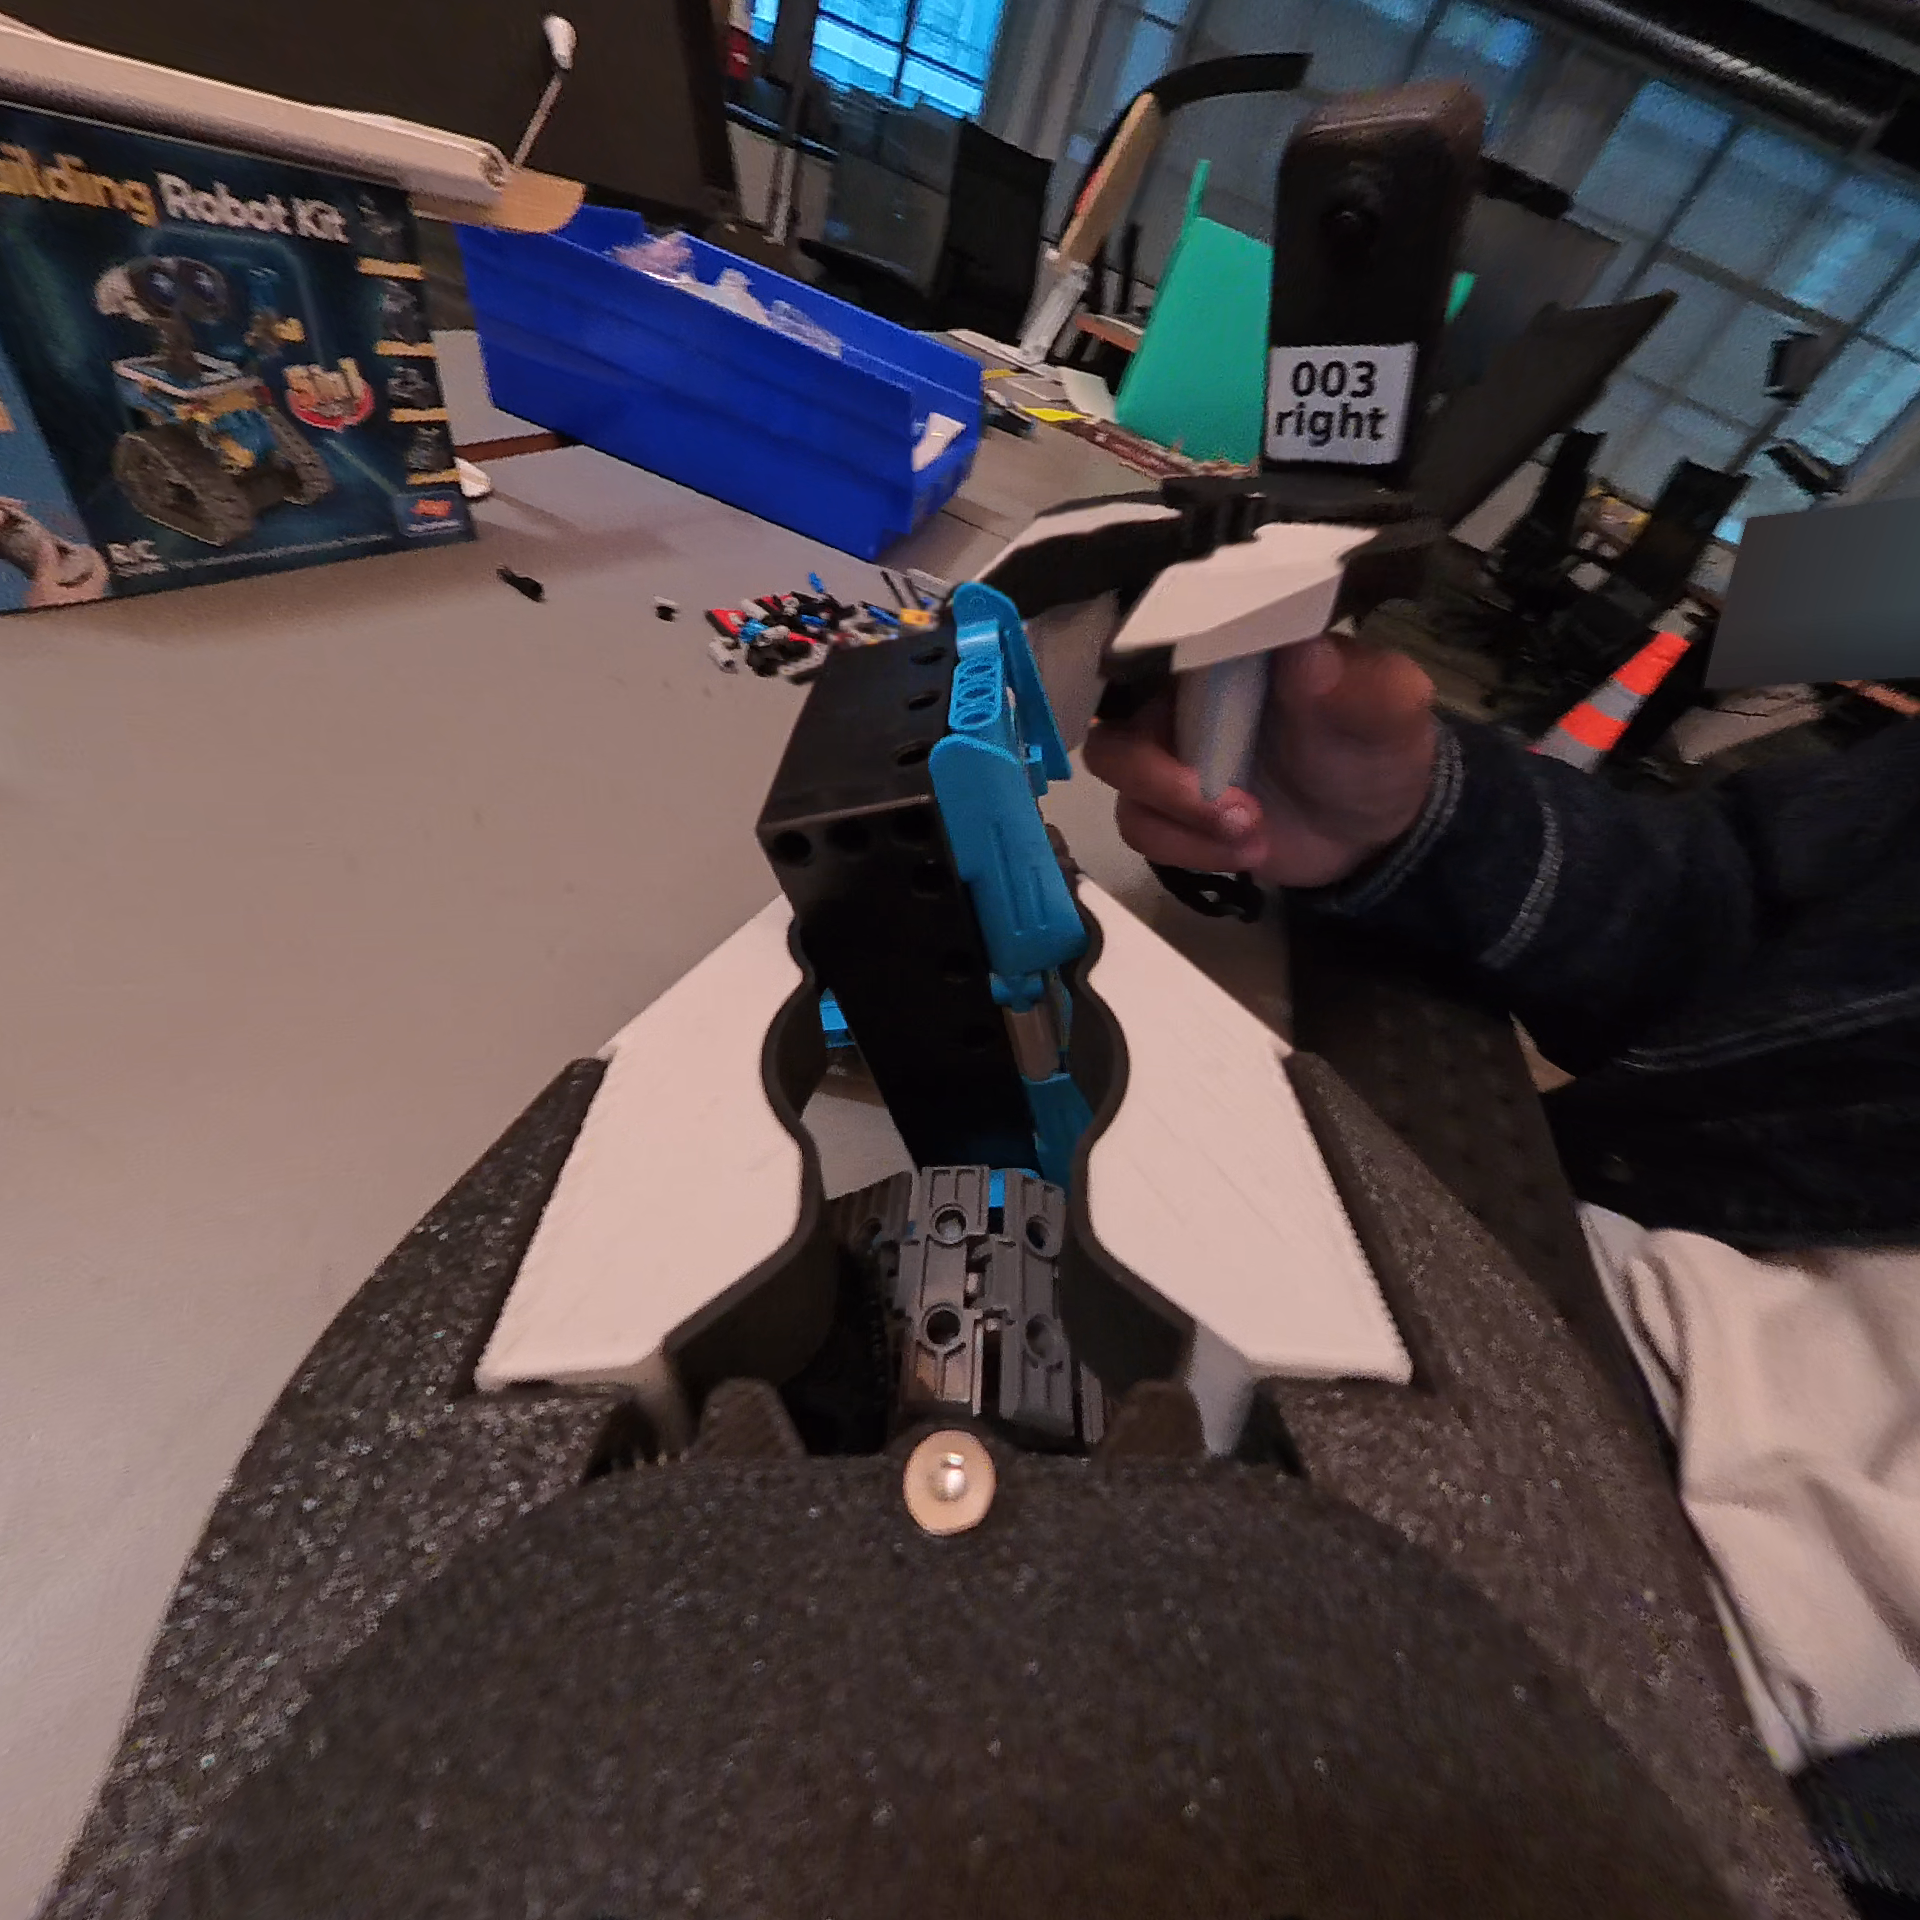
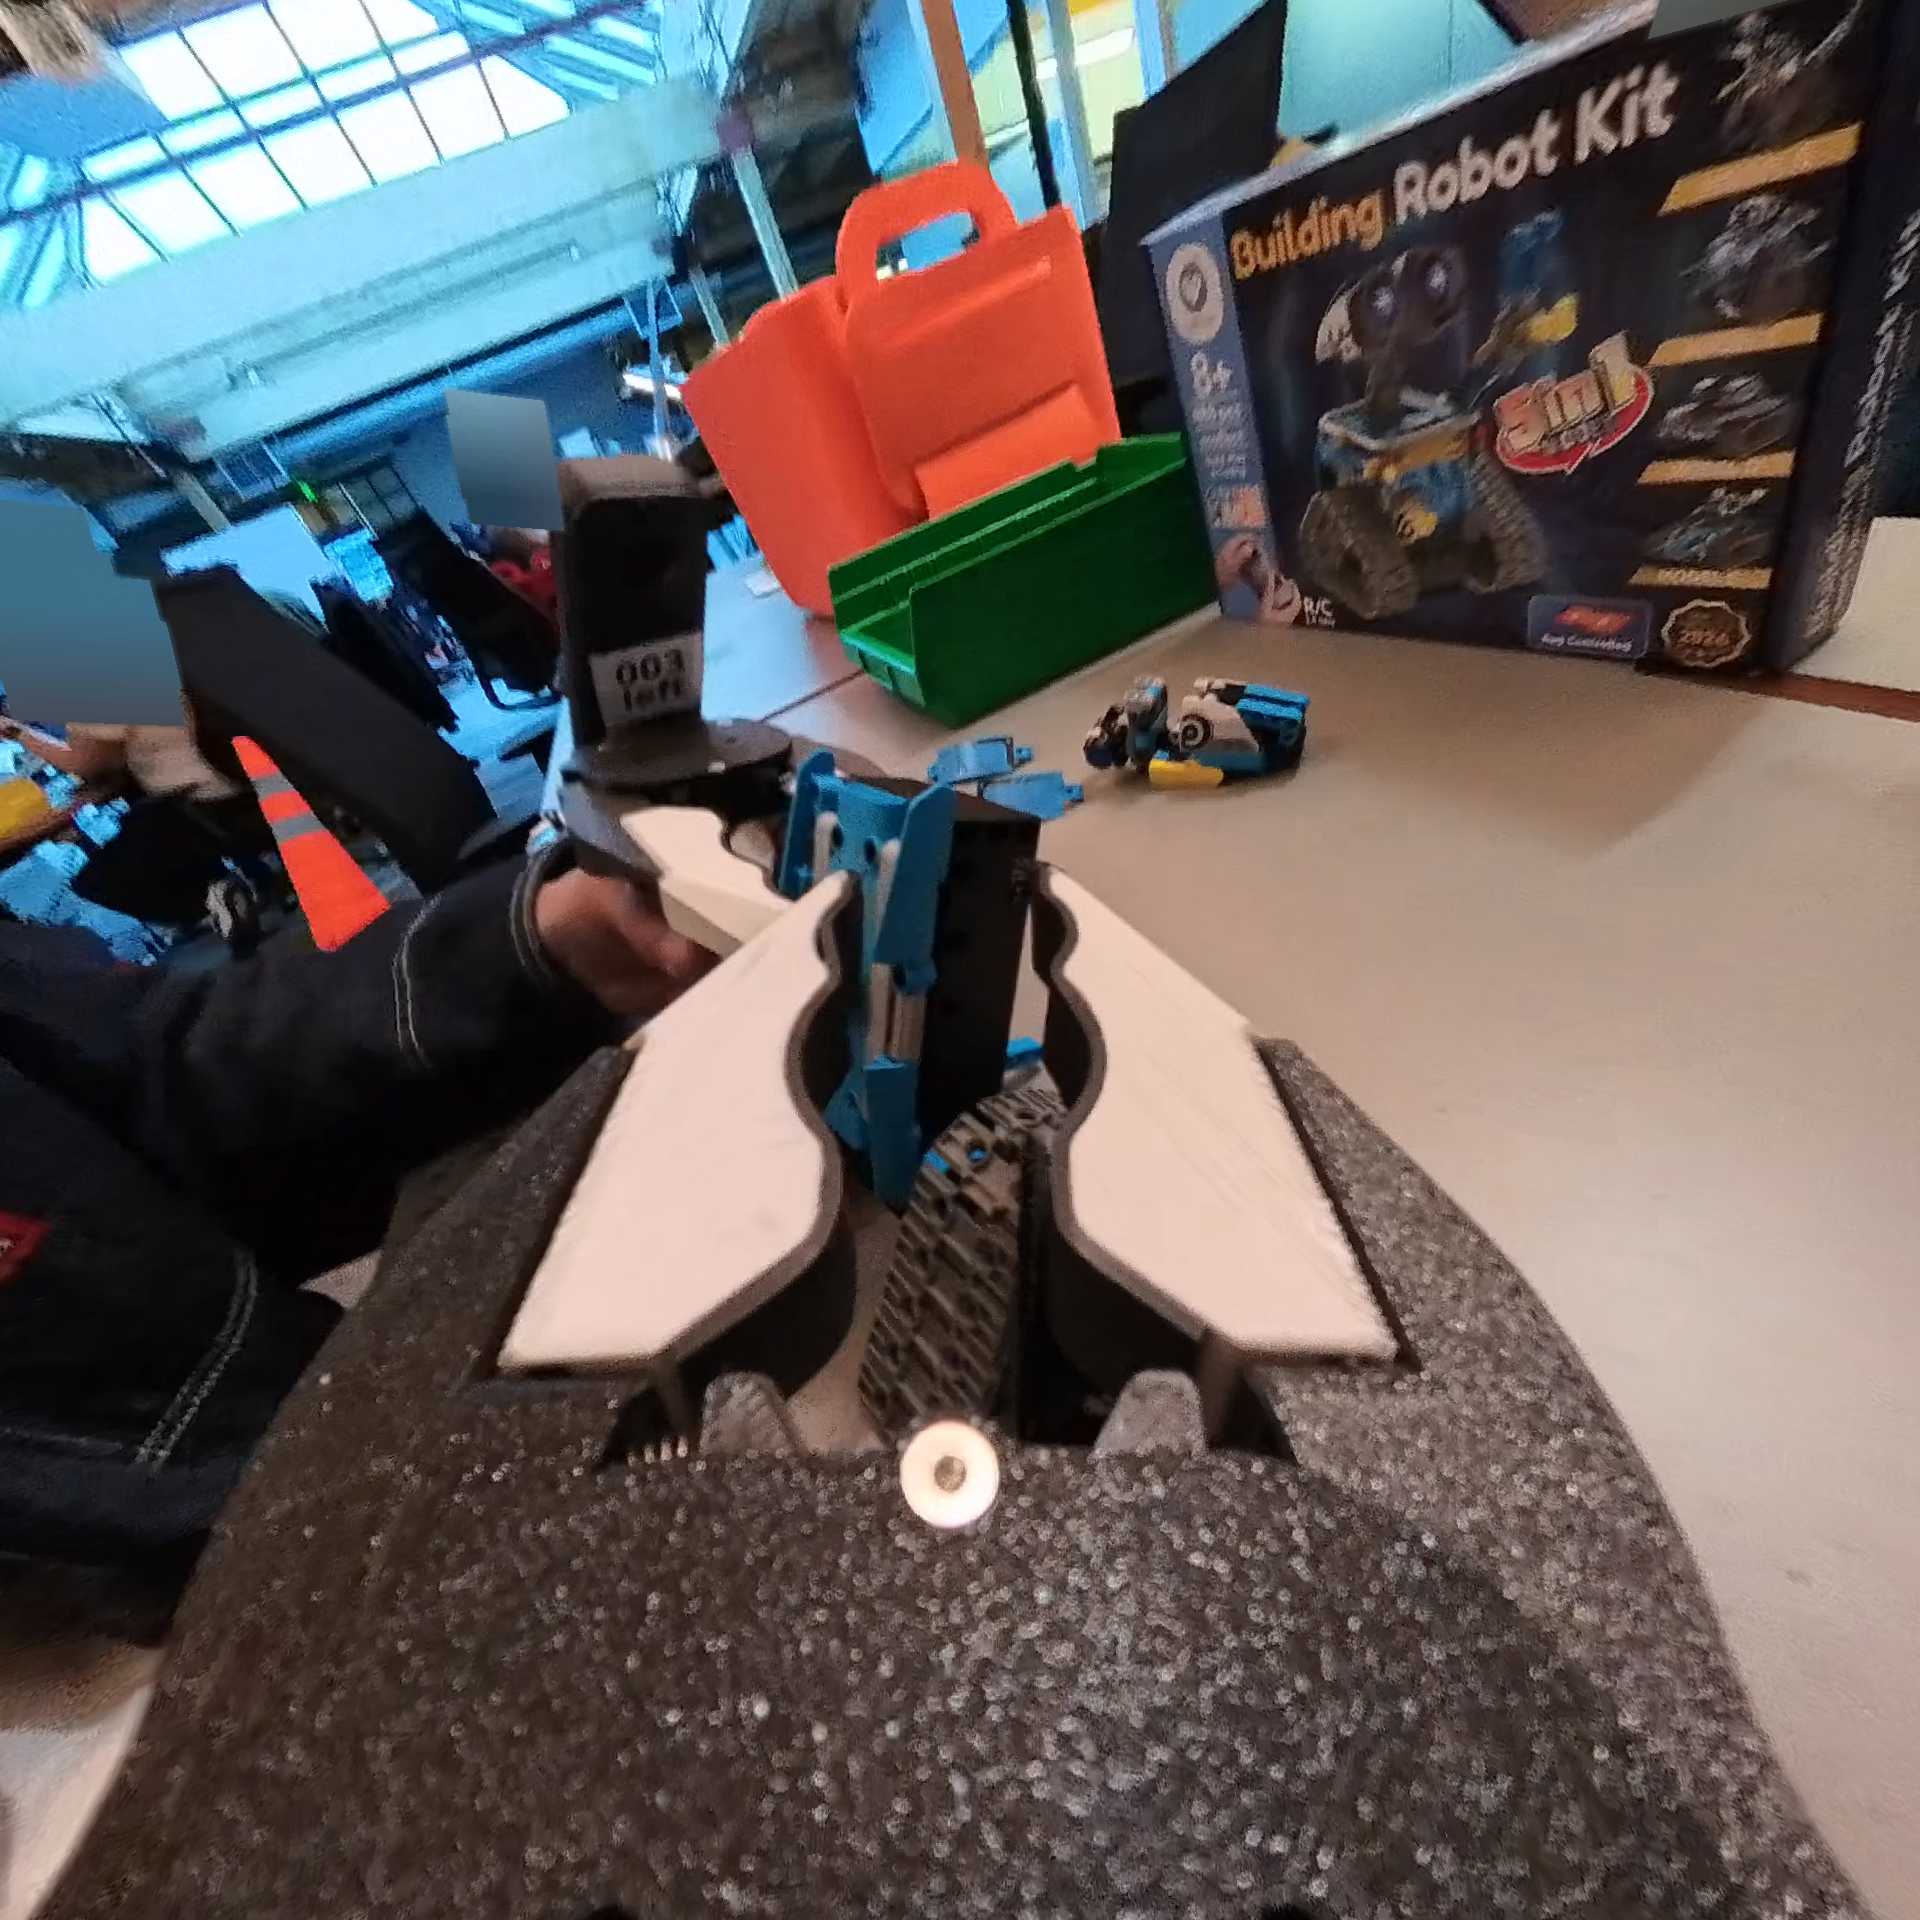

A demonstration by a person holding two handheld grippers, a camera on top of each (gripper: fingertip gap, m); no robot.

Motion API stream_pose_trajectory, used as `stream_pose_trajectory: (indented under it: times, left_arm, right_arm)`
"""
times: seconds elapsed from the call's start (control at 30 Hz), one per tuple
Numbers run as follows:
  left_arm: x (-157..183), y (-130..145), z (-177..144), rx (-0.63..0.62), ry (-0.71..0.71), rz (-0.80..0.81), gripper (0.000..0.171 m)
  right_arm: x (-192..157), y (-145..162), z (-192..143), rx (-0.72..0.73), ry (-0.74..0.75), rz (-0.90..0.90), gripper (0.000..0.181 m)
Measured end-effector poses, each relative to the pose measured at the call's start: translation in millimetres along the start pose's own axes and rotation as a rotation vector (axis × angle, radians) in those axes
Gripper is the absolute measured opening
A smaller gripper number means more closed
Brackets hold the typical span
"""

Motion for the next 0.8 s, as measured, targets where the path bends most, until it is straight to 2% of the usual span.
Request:
stream_pose_trajectory:
  times: [0.17,0.3,0.47,0.6,0.7,0.8]
  left_arm:
    - [2.9,-2.8,14.5,0.073,-0.306,-0.016,0.042]
    - [-7.7,-6.7,12.4,0.144,-0.549,-0.078,0.042]
    - [-12.2,-2.9,4.7,0.168,-0.483,-0.162,0.051]
    - [-9.3,-1.8,-1.0,0.163,-0.469,-0.138,0.055]
    - [-6.0,-3.8,-5.5,0.17,-0.474,-0.077,0.055]
    - [-4.6,-3.9,-4.7,0.143,-0.475,-0.04,0.055]
  right_arm:
    - [4.5,0.6,-1.1,-0.005,0.074,-0.034,0.029]
    - [5.1,5.1,4.0,-0.055,0.123,-0.093,0.03]
    - [5.9,6.9,6.5,-0.06,0.113,-0.089,0.031]
    - [16.6,4.1,-2.3,-0.065,0.129,-0.084,0.035]
    - [45.7,-5.8,-36.5,-0.047,0.346,-0.143,0.028]
    - [76.4,-8.8,-83.4,-0.045,0.489,-0.037,0.034]
Point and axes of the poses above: each gripper's, where its closed fingertips meet, z out along the fingers, y out of its underside, x = y × z across the jaws, the point moved 10 cm from there along -z, back along the fingers, and after that the axes turned 7 degrees about y, right-handed, at the moved point
